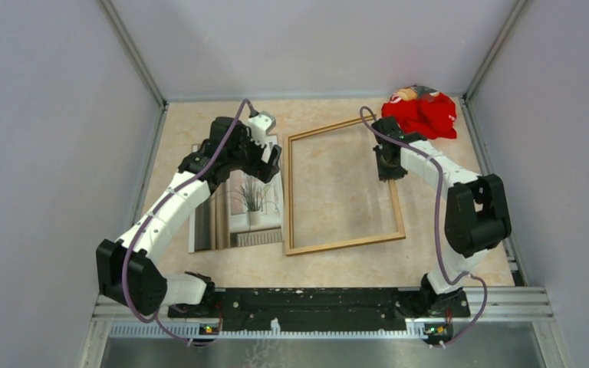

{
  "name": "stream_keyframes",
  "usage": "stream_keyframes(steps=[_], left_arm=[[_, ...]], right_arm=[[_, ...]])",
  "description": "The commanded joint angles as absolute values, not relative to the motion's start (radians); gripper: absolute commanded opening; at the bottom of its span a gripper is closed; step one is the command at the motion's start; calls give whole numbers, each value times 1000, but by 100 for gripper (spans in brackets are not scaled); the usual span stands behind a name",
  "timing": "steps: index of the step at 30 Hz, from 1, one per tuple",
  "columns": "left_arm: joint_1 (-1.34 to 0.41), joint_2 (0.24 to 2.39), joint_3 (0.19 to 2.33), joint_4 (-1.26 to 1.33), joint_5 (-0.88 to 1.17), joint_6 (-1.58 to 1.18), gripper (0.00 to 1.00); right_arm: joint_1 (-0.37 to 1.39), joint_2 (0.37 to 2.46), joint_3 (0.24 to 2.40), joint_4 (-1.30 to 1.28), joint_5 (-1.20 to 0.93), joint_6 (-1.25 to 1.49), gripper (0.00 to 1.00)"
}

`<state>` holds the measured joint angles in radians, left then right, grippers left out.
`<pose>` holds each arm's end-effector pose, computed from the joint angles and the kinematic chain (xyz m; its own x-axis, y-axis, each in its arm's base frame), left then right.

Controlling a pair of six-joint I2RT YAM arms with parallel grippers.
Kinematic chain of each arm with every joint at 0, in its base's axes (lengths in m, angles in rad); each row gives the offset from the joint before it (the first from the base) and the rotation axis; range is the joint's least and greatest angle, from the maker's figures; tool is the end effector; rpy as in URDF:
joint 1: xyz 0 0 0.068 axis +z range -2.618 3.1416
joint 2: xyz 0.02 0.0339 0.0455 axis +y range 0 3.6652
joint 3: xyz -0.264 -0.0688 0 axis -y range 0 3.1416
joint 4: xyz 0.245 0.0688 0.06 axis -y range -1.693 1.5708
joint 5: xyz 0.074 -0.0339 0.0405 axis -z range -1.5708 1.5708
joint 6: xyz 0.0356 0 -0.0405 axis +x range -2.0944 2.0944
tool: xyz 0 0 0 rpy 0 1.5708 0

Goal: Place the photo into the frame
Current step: Turn over the photo frame at the center of the board.

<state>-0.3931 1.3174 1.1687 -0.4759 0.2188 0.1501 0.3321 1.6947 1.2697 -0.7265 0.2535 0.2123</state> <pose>0.2679 -0.1195 0.3285 -0.4539 0.3462 -0.8211 0.6113 0.7914 -0.0042 0.3288 0.1040 0.2301 -0.8902 -0.0913 -0.4462 -0.0322 0.9899 -0.1381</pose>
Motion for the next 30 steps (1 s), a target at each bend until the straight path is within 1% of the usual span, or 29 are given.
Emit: stream_keyframes(steps=[1, 7, 17, 22, 26, 30], left_arm=[[-386, 1276, 1158, -474, 213, 161, 98], [-380, 1278, 1154, -472, 217, 161, 98], [-374, 1271, 1156, -481, 227, 169, 98], [-365, 1265, 1156, -483, 229, 170, 98], [-327, 1279, 1168, -487, 238, 157, 98], [-209, 1307, 1175, -488, 298, 141, 98]], right_arm=[[339, 1718, 1249, -710, 393, 145, 24], [393, 1779, 1225, -686, 445, 100, 27], [402, 1853, 1201, -685, 480, 203, 51], [404, 1780, 1244, -686, 461, 277, 58], [503, 1690, 1304, -634, 399, 341, 68], [668, 1718, 1396, -589, 374, 435, 69]])
